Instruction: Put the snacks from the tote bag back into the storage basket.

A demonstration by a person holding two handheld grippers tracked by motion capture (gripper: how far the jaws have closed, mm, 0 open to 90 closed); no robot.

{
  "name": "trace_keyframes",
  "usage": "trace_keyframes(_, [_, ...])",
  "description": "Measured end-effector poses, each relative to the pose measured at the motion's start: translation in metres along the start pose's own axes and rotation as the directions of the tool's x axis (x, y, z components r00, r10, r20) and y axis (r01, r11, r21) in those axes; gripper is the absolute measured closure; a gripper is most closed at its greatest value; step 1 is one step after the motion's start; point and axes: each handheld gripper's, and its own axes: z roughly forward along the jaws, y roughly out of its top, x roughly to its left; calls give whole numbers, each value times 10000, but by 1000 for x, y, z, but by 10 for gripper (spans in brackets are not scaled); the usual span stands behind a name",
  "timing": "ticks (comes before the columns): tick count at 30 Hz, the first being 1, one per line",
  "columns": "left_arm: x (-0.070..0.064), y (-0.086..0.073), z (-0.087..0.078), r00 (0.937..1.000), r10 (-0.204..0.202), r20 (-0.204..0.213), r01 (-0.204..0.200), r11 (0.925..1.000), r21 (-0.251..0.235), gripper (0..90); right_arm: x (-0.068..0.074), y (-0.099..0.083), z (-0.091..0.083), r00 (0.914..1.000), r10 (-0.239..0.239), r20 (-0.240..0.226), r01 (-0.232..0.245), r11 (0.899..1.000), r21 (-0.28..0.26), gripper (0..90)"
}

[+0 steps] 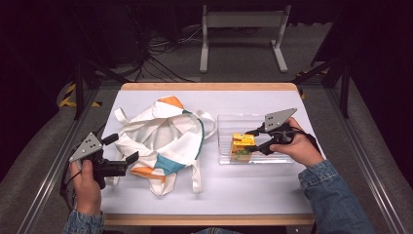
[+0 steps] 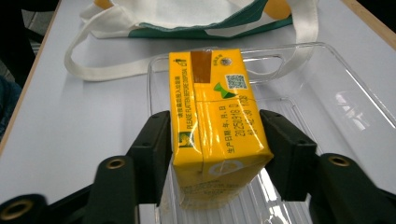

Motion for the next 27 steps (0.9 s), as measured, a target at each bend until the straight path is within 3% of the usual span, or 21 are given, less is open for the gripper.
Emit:
trace_keyframes(6, [0, 0, -1, 10000, -19, -6, 19, 10000, -7, 5, 8, 5, -14, 9967, 688, 421, -648, 9937, -917, 324])
trace_keyframes(11, [0, 0, -2, 10000, -52, -36, 52, 10000, -6, 5, 19, 13, -41, 9797, 1363, 1472, -1122, 9805, -1615, 275])
trace_keyframes(12, [0, 0, -2, 10000, -52, -36, 52, 10000, -6, 5, 19, 13, -41, 9797, 1363, 1472, -1122, 9805, -1615, 275])
trace_keyframes(13, [0, 0, -2, 10000, -29, -40, 29, 10000, 0, 5, 25, 13, -53, 9669, 1733, 1872, -1379, 9725, -1876, 268])
trace_keyframes(15, [0, 0, -2, 10000, -31, -45, 31, 10000, 27, 5, 30, 12, -62, 9563, 1882, 2238, -1436, 9689, -2013, 264])
trace_keyframes(16, [0, 0, -2, 10000, -31, -45, 31, 10000, 27, 4, 30, 12, -62, 9563, 1882, 2238, -1436, 9689, -2013, 264])
trace_keyframes(22, [1, -1, -3, 10000, -41, -5, 41, 10000, 32, 4, 45, 3, -87, 9135, 2595, 3135, -1856, 9512, -2464, 253])
trace_keyframes(24, [1, -1, -3, 9999, -118, 48, 117, 9999, 54, 4, 50, -2, -93, 8963, 2840, 3407, -2002, 9445, -2605, 244])
trace_keyframes(27, [1, -2, -2, 9999, -153, 39, 152, 9998, 112, 3, 58, -12, -102, 8625, 3146, 3963, -2201, 9385, -2661, 234])
